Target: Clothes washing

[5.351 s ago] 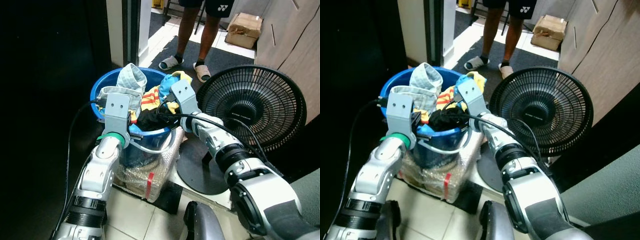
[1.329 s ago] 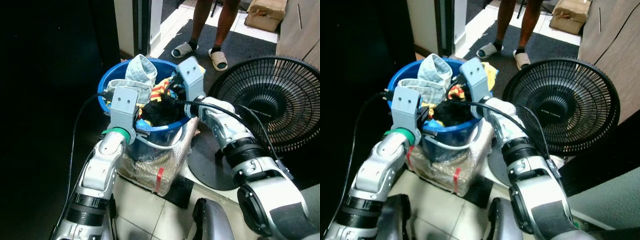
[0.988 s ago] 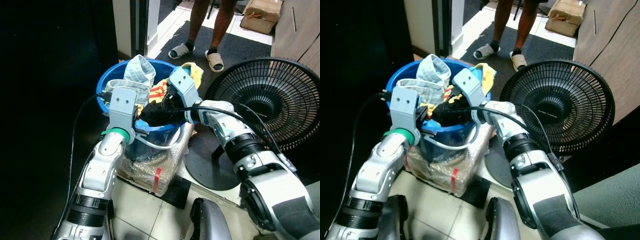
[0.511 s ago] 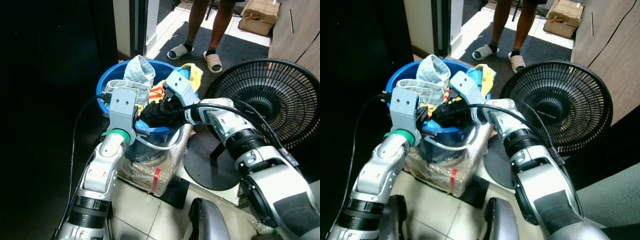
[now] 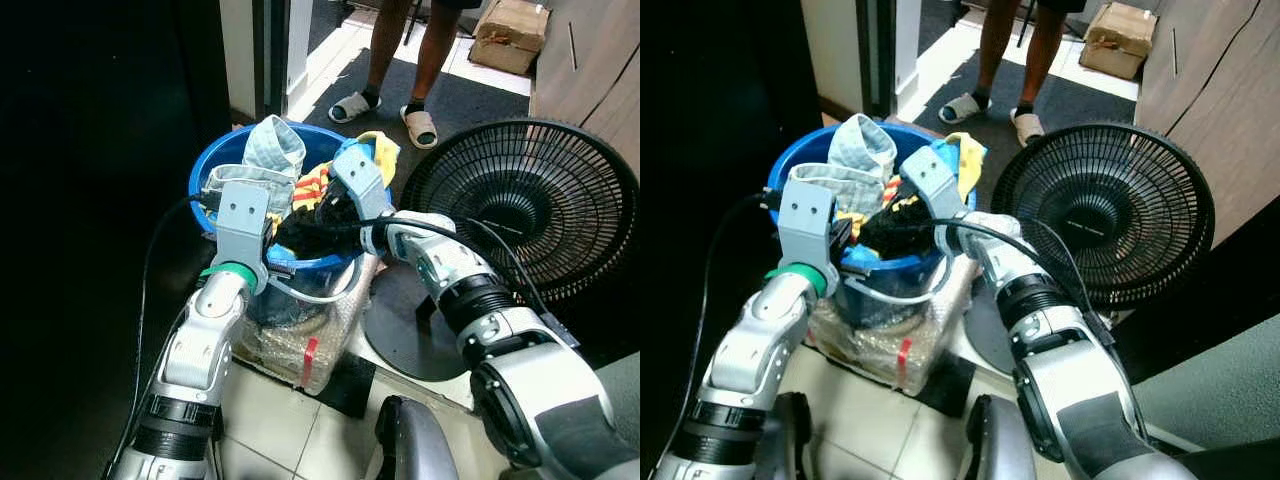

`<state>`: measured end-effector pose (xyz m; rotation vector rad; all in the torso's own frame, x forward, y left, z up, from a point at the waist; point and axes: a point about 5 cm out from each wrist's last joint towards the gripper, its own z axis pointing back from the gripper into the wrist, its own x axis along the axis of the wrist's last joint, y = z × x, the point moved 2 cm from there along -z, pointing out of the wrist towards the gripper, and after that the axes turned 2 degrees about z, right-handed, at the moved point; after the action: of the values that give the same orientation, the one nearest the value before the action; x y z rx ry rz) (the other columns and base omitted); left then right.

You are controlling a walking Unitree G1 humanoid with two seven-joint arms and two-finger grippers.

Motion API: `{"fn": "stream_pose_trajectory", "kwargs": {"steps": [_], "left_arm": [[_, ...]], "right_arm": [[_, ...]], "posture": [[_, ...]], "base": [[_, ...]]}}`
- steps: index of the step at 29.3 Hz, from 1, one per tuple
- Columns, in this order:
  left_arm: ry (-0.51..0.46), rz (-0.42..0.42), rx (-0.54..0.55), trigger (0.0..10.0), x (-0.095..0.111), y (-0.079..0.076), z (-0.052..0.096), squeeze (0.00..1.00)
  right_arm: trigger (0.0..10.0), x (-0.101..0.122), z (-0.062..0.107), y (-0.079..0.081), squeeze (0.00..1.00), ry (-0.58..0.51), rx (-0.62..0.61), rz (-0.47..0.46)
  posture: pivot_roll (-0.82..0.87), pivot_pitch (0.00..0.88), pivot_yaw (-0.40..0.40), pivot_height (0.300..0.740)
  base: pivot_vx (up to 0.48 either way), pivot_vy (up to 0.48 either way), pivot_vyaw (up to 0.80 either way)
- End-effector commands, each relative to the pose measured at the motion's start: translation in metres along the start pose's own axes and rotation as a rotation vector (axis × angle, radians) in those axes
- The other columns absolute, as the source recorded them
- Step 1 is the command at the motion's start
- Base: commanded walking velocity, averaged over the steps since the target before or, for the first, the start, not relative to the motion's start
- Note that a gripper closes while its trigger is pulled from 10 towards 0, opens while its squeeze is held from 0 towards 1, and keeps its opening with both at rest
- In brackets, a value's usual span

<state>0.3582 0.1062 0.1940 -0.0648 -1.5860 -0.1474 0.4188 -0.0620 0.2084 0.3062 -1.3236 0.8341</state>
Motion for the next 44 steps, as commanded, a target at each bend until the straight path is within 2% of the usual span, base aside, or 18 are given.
{"fn": "stream_pose_trajectory", "kwargs": {"steps": [1, 8, 25, 26, 27, 29, 30, 31, 32, 33, 34, 35, 37, 38, 39, 40, 42, 44], "left_arm": [[0.192, -0.010, 0.008, 10.0, -0.044, 0.002, 0.005, 0.00], [0.193, -0.015, 0.004, 10.0, -0.044, 0.002, 0.006, 0.00], [0.193, -0.016, -0.003, 10.0, -0.043, 0.001, 0.005, 0.00], [0.193, -0.016, -0.002, 10.0, -0.043, 0.002, 0.005, 0.00], [0.190, -0.016, -0.001, 10.0, -0.043, 0.002, 0.005, 0.00], [0.190, -0.016, -0.001, 10.0, -0.043, 0.002, 0.005, 0.00], [0.177, -0.010, 0.001, 10.0, -0.039, 0.002, 0.005, 0.00], [0.177, -0.010, 0.001, 10.0, -0.039, 0.002, 0.005, 0.00], [0.144, 0.002, 0.006, 10.0, -0.031, 0.004, 0.006, 0.00], [0.144, 0.002, 0.006, 10.0, -0.031, 0.004, 0.006, 0.00], [0.119, 0.014, 0.006, 10.0, -0.024, 0.006, 0.006, 0.00], [0.119, 0.014, 0.006, 10.0, -0.024, 0.006, 0.006, 0.00], [0.061, 0.033, 0.007, 10.0, -0.008, 0.010, 0.006, 0.00], [0.061, 0.033, 0.007, 10.0, -0.008, 0.010, 0.006, 0.00], [0.011, 0.047, 0.011, 10.0, 0.006, 0.014, 0.004, 0.00], [0.011, 0.047, 0.011, 10.0, 0.006, 0.014, 0.004, 0.00], [-0.030, 0.057, 0.014, 10.0, 0.018, 0.018, 0.004, 0.00], [-0.107, 0.069, 0.012, 10.0, 0.042, 0.023, 0.001, 0.00]], "right_arm": [[0.0, -0.044, 0.000, 0.010, 0.00, 0.124, 0.013, -0.099], [0.0, -0.044, -0.001, 0.008, 0.00, 0.076, -0.040, -0.160], [0.0, -0.039, 0.000, 0.003, 0.00, 0.017, -0.090, -0.191], [0.0, -0.036, 0.001, 0.002, 0.00, -0.003, -0.098, -0.186], [0.0, -0.021, 0.003, -0.003, 0.00, -0.104, -0.140, -0.132], [0.0, -0.021, 0.003, -0.003, 0.00, -0.104, -0.140, -0.132], [10.0, 0.001, 0.009, -0.010, 0.00, -0.252, -0.215, -0.084], [10.0, 0.001, 0.009, -0.010, 0.00, -0.252, -0.215, -0.084], [10.0, 0.034, 0.027, -0.020, 0.00, -0.474, -0.347, -0.026], [10.0, 0.034, 0.027, -0.020, 0.00, -0.474, -0.347, -0.026], [10.0, 0.046, 0.039, -0.023, 0.00, -0.561, -0.413, -0.013], [10.0, 0.046, 0.039, -0.023, 0.00, -0.561, -0.413, -0.013], [10.0, 0.063, 0.061, -0.027, 0.00, -0.692, -0.513, -0.008], [10.0, 0.063, 0.061, -0.027, 0.00, -0.692, -0.513, -0.008], [10.0, 0.073, 0.076, -0.029, 0.00, -0.764, -0.558, -0.010], [10.0, 0.073, 0.076, -0.029, 0.00, -0.764, -0.558, -0.010], [10.0, 0.080, 0.087, -0.031, 0.00, -0.811, -0.588, -0.008], [10.0, 0.085, 0.104, -0.034, 0.00, -0.847, -0.655, 0.032]], "posture": [[0.15, 0.220, -0.052, 0.491], [0.16, 0.216, -0.048, 0.491], [0.15, 0.210, -0.041, 0.491], [0.15, 0.211, -0.041, 0.491], [0.16, 0.208, -0.043, 0.491], [0.16, 0.208, -0.043, 0.491], [0.16, 0.202, -0.042, 0.491], [0.16, 0.202, -0.042, 0.491], [0.17, 0.193, -0.039, 0.491], [0.17, 0.193, -0.039, 0.491], [0.17, 0.185, -0.032, 0.491], [0.17, 0.185, -0.032, 0.491], [0.17, 0.170, -0.020, 0.491], [0.17, 0.170, -0.020, 0.491], [0.17, 0.155, -0.007, 0.491], [0.17, 0.155, -0.007, 0.491], [0.17, 0.149, -0.001, 0.491], [0.16, 0.121, 0.011, 0.491]], "base": [[0.000, 0.000, 0.00], [0.000, 0.000, 0.00], [0.000, 0.000, 0.00], [0.000, 0.000, 0.00], [0.000, 0.000, 0.00], [0.000, 0.000, 0.00], [0.000, 0.000, 0.00], [0.000, 0.000, 0.00], [0.000, 0.000, 0.00], [0.000, 0.000, 0.00], [0.000, 0.000, 0.00], [0.000, 0.000, 0.00], [0.000, 0.000, 0.00], [0.000, 0.000, 0.00], [0.000, 0.000, 0.00], [0.000, 0.000, 0.00], [0.000, 0.000, 0.00], [0.000, 0.000, 0.00]]}}
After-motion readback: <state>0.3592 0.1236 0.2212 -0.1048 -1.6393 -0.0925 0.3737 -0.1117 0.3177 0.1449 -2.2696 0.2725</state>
